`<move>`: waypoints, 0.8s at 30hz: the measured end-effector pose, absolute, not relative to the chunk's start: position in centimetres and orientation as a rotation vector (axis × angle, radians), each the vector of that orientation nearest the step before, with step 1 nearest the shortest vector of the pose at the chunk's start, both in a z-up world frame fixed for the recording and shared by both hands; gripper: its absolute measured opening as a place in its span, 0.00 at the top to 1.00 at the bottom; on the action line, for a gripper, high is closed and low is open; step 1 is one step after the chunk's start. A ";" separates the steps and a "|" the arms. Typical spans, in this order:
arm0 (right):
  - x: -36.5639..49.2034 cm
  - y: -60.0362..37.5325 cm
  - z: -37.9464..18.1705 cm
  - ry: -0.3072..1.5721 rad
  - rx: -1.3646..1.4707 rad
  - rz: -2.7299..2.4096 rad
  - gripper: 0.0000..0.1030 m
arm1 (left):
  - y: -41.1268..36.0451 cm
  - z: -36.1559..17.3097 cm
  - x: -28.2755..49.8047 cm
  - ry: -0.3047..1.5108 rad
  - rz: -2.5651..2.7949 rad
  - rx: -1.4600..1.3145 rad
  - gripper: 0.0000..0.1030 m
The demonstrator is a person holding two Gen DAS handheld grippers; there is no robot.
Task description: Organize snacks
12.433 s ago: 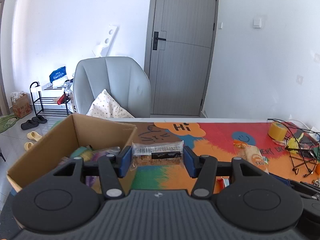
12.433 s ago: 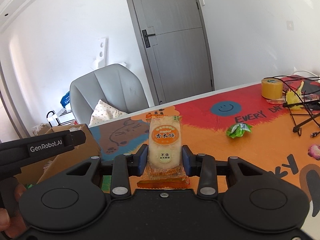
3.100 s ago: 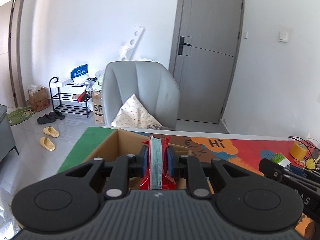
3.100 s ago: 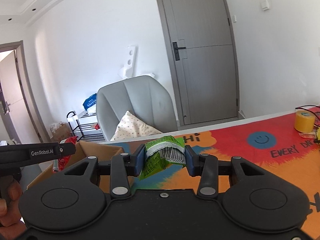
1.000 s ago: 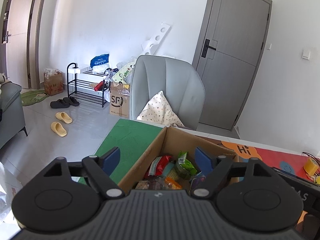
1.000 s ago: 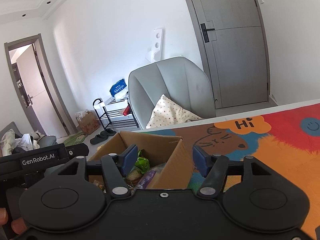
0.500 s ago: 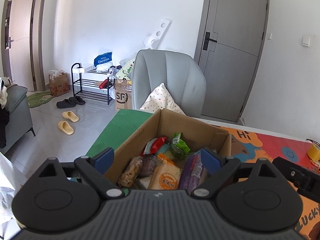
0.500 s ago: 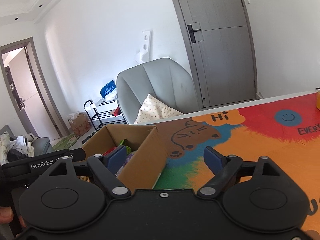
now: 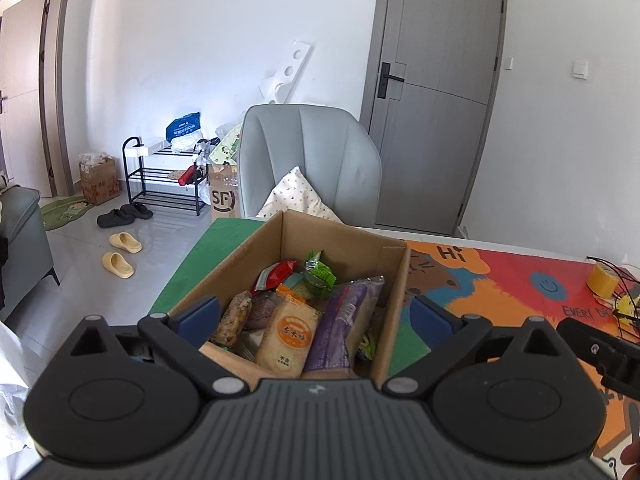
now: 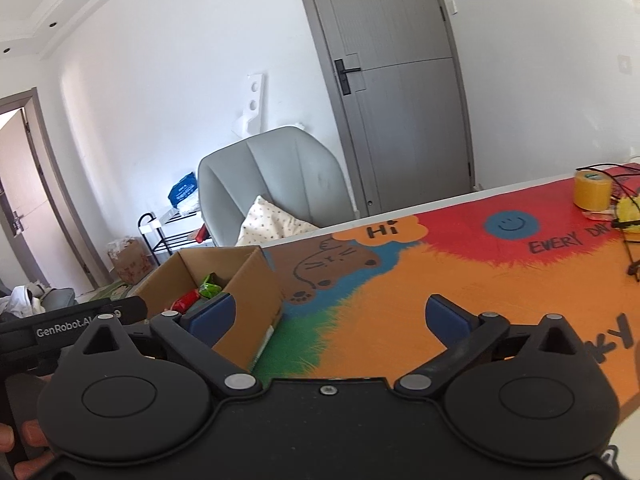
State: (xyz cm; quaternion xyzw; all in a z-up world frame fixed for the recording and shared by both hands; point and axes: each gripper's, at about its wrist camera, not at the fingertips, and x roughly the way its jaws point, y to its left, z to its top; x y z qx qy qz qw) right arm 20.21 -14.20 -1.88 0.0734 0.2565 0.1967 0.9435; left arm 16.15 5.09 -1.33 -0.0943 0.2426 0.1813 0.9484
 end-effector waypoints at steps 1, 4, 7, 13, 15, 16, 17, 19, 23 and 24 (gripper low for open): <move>19.9 -14.5 -1.8 0.520 0.148 0.391 0.00 | 4.9 -1.3 16.0 0.492 0.367 -0.185 0.02; 19.0 -15.3 -1.6 0.511 0.144 0.372 0.00 | 4.5 -1.1 15.4 0.499 0.359 -0.191 0.01; 18.2 -16.2 -1.3 0.502 0.151 0.355 0.00 | 4.2 -0.8 14.8 0.496 0.346 -0.184 0.01; 17.0 -17.5 -0.5 0.493 0.149 0.327 0.00 | 3.8 0.0 13.7 0.482 0.330 -0.164 0.00; 16.5 -17.7 -0.3 0.494 0.146 0.321 0.00 | 3.6 0.2 13.3 0.480 0.328 -0.153 0.00; 16.3 -17.8 -0.2 0.493 0.143 0.318 0.00 | 3.6 0.3 13.1 0.481 0.326 -0.148 0.00; 16.0 -17.9 -0.1 0.492 0.138 0.313 0.00 | 3.6 0.4 12.9 0.481 0.325 -0.145 0.00; 15.5 -18.1 0.2 0.489 0.126 0.300 0.00 | 3.5 0.6 12.5 0.479 0.321 -0.141 0.00; 14.4 -18.4 0.8 0.479 0.119 0.296 0.00 | 3.6 1.0 11.7 0.483 0.318 -0.125 0.00; 14.1 -18.5 1.0 0.477 0.116 0.296 0.00 | 3.7 1.1 11.6 0.481 0.318 -0.122 0.00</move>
